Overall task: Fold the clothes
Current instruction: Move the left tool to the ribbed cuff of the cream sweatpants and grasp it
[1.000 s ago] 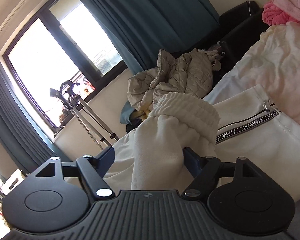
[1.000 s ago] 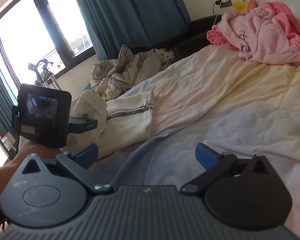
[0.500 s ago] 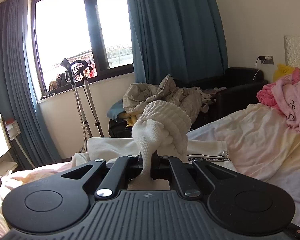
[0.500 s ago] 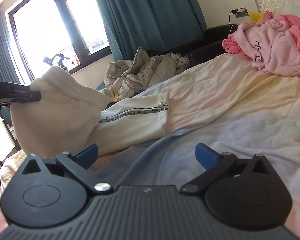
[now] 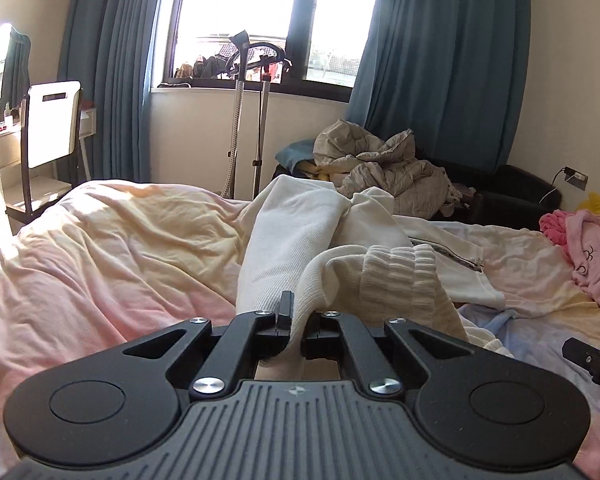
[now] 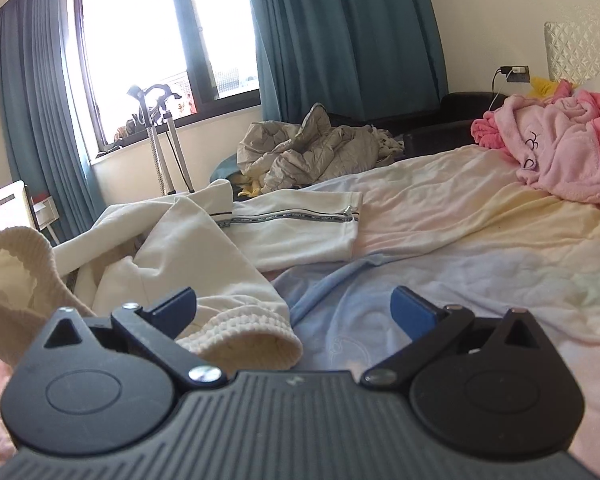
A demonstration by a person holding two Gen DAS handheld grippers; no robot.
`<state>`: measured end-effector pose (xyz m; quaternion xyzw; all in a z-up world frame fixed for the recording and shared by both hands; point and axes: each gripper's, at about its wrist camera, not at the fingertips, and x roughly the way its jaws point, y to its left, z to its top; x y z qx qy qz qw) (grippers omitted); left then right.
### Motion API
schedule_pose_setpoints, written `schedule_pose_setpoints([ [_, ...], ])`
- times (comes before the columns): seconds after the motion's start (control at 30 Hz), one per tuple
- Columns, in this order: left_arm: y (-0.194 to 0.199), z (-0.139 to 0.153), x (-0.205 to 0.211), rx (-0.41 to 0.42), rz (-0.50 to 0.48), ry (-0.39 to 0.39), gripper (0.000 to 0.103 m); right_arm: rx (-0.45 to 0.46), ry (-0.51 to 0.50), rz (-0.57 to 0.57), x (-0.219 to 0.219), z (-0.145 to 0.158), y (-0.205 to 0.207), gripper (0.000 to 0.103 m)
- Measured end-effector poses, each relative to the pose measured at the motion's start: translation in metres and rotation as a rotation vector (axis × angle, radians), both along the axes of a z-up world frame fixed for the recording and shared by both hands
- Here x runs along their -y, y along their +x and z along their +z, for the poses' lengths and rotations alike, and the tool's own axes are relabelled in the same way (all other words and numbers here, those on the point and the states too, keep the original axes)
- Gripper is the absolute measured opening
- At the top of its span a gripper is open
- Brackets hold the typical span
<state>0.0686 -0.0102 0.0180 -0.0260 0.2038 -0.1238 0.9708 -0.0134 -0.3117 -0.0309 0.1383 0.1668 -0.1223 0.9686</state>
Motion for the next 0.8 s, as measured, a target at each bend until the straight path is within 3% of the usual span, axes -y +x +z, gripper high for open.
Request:
schedule_pose_setpoints([
  [0.23,-0.004,-0.029,-0.025,0.025,-0.019,-0.075,0.004,-0.026,-0.081,0.06,-0.039,0.001,-0.013,0.103],
  [0.33,-0.004,-0.039,-0.038,-0.011,-0.014,-0.126,0.005,-0.046,-0.105,0.092,-0.056,-0.003,-0.006,0.103],
  [0.47,-0.002,-0.048,-0.049,-0.083,0.003,-0.184,0.009,-0.093,-0.051,0.103,-0.062,-0.018,0.019,0.103],
  [0.63,-0.007,-0.05,-0.044,-0.06,-0.005,-0.156,0.01,-0.17,-0.061,0.094,-0.06,-0.041,0.044,0.103],
  [0.7,-0.012,-0.05,-0.04,-0.051,0.002,-0.131,0.017,-0.186,-0.049,0.089,-0.056,-0.049,0.049,0.103],
  [0.77,-0.017,-0.051,-0.037,-0.04,0.019,-0.112,0.039,-0.192,-0.023,0.077,-0.05,-0.055,0.051,0.103],
  [0.8,-0.021,-0.05,-0.035,-0.031,0.027,-0.102,0.045,-0.194,-0.008,0.07,-0.047,-0.057,0.052,0.103],
])
